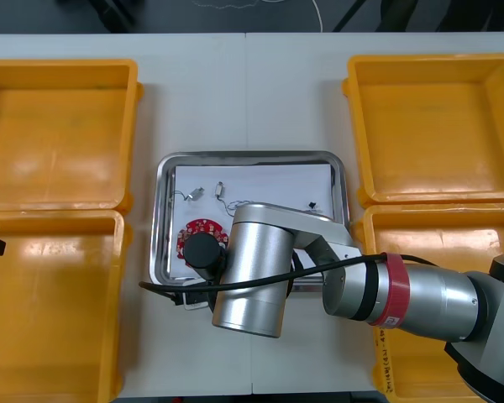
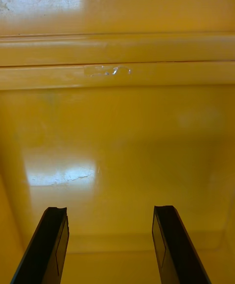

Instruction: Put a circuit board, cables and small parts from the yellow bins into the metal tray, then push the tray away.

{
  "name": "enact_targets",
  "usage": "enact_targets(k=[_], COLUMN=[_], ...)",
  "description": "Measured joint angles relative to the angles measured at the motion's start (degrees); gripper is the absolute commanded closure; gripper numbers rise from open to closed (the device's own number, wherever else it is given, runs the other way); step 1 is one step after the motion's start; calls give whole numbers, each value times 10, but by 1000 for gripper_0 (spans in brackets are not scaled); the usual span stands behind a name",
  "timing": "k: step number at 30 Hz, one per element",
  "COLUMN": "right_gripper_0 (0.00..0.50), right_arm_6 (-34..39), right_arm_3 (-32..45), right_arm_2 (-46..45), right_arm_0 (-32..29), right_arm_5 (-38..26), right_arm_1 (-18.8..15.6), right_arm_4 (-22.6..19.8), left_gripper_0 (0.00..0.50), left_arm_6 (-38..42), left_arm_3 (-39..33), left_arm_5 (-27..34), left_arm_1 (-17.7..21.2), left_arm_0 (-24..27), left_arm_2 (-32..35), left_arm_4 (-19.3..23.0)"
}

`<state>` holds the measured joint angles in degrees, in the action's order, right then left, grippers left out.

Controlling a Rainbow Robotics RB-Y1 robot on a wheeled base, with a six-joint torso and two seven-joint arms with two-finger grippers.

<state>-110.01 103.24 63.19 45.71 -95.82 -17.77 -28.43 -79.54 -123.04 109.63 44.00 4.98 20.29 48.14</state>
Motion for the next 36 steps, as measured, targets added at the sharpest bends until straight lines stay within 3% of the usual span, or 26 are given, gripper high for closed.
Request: enact_targets(k=[7,11,24,26,33,36], right_gripper_0=[28,83,93,132,401,455], right_arm_6=[0,0,3,3,4,11], right_arm_3=[0,0,0,-1,-1,-1], right_arm_2=[0,0,5,6,6,6], right_arm_0=[0,0,0,0,0,0], right_arm_5=[0,0,1,1,1,1], right_arm_1=[0,0,0,0,0,1], right_arm_4=[0,0,2,2,5,8], left_gripper_0=[0,0,0,0,0,0], left_arm_6=[0,0,0,0,0,0], left_arm_3=[0,0,0,0,0,0], left_arm_5=[0,0,0,0,0,0], left_arm_1=[0,0,0,0,0,0], left_arm_0=[0,0,0,0,0,0], left_arm_2=[0,0,0,0,0,0], left_arm_4=[0,0,0,0,0,0])
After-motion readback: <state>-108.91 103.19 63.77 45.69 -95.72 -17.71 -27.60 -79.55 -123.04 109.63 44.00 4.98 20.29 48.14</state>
